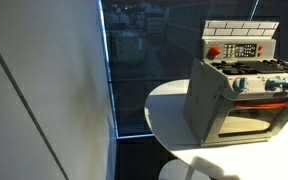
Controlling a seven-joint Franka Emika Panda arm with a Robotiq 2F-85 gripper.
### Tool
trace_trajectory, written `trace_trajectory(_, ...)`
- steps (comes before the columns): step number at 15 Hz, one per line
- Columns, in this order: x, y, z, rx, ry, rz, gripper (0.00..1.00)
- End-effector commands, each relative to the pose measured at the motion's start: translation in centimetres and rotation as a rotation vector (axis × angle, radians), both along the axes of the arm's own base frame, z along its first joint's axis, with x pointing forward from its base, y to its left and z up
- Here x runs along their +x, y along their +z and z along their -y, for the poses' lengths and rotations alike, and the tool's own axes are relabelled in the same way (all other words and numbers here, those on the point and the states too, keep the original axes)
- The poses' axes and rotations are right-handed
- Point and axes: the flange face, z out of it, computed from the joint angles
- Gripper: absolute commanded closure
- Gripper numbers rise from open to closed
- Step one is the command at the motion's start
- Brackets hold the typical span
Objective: Press the top red button on the right side of the stove
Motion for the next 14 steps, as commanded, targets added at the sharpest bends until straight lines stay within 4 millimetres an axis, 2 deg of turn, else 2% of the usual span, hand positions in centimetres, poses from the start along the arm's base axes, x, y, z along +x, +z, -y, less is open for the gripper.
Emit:
trace_trajectory(1,1.3,2.4,1.1,-0.041,-0.068,-0.003,0.00)
trace_trajectory(7,3.2,4.9,3.8,-0.118,-0.167,0.029,0.00)
trace_trajectory(14,6.8,6.0,6.9,-0.167,-0.252,0.095,0.00)
